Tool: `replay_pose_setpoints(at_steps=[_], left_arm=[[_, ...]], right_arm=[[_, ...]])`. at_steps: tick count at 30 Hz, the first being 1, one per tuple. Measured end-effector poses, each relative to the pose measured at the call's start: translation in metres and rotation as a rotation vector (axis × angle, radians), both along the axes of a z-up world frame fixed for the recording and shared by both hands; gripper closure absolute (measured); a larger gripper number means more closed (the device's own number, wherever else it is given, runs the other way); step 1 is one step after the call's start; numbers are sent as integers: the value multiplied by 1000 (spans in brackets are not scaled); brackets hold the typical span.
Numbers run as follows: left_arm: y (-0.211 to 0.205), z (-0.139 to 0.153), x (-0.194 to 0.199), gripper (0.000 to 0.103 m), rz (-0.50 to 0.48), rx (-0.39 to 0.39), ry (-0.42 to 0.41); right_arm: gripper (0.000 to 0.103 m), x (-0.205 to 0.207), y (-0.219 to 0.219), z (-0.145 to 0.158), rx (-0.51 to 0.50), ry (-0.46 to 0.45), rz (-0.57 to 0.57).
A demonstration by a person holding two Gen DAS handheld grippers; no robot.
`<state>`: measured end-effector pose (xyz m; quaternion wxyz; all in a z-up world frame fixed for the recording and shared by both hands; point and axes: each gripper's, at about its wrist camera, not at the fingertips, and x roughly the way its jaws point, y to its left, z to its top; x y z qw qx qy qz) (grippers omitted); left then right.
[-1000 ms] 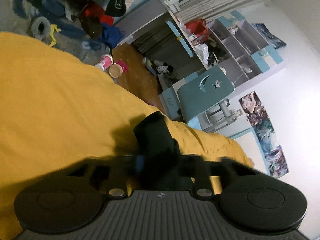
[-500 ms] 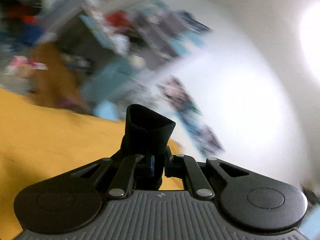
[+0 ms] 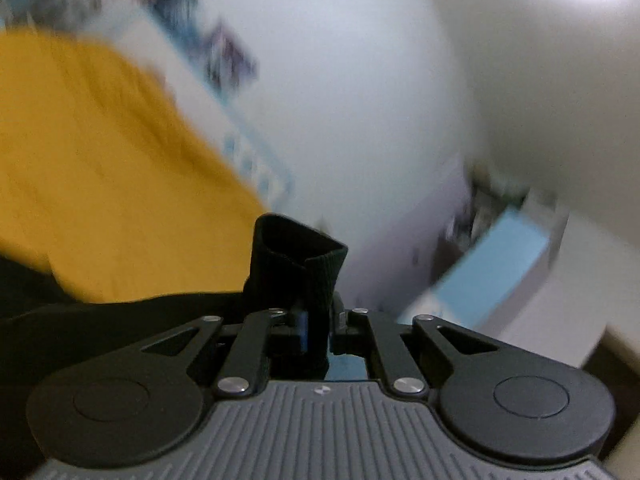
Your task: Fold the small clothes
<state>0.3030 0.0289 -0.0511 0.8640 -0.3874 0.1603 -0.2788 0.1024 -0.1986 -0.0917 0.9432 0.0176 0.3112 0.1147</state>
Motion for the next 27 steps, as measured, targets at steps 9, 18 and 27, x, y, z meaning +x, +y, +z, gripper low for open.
replay_pose_setpoints(at_steps=[9, 18, 27], left_arm=[[0, -60, -16, 71, -131, 55, 175], [167, -121, -118, 56, 252, 89, 407], [217, -201, -112, 56, 340, -186, 572]], right_arm=[[21, 16, -74, 1, 135, 85, -105], [21, 125, -112, -44, 463, 271, -202], [20, 170, -104, -94, 620, 404, -349]])
